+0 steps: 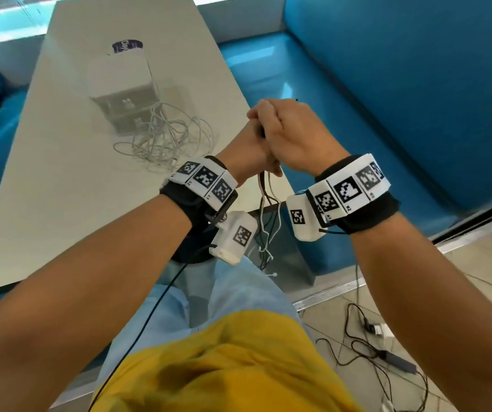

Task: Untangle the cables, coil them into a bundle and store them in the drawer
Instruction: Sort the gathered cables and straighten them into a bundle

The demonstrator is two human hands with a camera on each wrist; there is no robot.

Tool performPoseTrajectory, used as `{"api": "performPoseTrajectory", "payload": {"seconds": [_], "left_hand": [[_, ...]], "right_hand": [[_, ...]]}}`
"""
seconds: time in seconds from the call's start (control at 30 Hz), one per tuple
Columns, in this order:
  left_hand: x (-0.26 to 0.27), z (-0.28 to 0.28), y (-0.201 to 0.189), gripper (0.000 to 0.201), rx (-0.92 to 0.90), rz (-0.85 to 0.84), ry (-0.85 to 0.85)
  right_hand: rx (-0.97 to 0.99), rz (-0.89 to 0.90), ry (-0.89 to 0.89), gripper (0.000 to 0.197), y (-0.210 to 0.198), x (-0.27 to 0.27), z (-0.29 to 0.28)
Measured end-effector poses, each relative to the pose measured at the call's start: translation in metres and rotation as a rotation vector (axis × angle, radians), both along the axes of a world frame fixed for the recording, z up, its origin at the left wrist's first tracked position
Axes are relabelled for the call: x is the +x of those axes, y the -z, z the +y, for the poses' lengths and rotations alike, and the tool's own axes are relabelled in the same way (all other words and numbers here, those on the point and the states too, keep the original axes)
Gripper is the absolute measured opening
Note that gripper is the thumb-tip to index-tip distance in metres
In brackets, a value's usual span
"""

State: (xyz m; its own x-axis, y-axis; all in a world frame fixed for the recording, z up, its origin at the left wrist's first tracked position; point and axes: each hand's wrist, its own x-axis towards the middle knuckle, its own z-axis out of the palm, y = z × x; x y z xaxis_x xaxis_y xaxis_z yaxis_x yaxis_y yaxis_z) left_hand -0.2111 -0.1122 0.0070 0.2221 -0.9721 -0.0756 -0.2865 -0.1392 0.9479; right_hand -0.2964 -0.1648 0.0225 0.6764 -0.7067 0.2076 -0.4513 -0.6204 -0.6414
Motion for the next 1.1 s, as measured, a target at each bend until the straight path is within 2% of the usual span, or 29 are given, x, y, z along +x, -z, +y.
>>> {"api": "performPoseTrajectory", "payload": {"seconds": [0.07, 0.23, 0.33, 0.4, 0.47, 0.53, 0.57, 0.67, 0.73, 0.8, 0.97, 1.1], "left_hand": [[0.002, 0.001, -0.002, 0.021, 0.003, 0.033, 0.039], [0.0, 0.001, 0.001, 0.018, 0.055, 0.104, 0.022], [-0.001, -0.001, 0.004, 0.044, 0.1, 0.24, -0.021], [-0.002, -0.002, 0.003, 0.046, 0.09, 0.35, -0.063], [-0.001, -0.004, 0.001, 0.046, 0.077, 0.436, -0.123], [0.004, -0.007, 0.001, 0.049, 0.053, 0.48, -0.168], [0.007, -0.009, 0.001, 0.05, 0.044, 0.504, -0.185], [0.014, -0.01, 0.003, 0.052, 0.035, 0.573, -0.147], [0.017, -0.008, 0.004, 0.054, 0.059, 0.554, -0.084], [0.019, -0.007, 0.003, 0.055, 0.085, 0.513, -0.041], [0.009, -0.005, 0.002, 0.052, 0.142, 0.378, -0.026], [-0.008, -0.004, 0.009, 0.05, 0.148, 0.282, -0.036]], "right_hand": [[0.043, 0.001, -0.001, 0.041, 0.0, -0.004, -0.003], [0.219, -0.072, -0.039, 0.041, 0.005, -0.011, -0.004], [0.397, -0.302, -0.079, 0.042, 0.009, -0.008, -0.003], [0.564, -0.499, -0.029, 0.047, 0.013, -0.005, -0.003], [0.829, -0.565, 0.002, 0.05, 0.018, -0.005, -0.003], [1.025, -0.479, -0.1, 0.06, 0.03, -0.01, -0.002], [1.046, -0.4, -0.172, 0.061, 0.04, -0.014, -0.001], [0.941, -0.187, -0.296, 0.048, 0.072, -0.028, 0.003], [0.875, -0.119, -0.278, 0.046, 0.093, -0.04, -0.001], [0.865, -0.074, -0.224, 0.029, 0.115, -0.055, -0.007], [0.892, 0.117, 0.0, 0.045, 0.165, -0.086, -0.019], [0.649, 0.339, 0.095, 0.039, 0.179, -0.084, -0.016]]}}
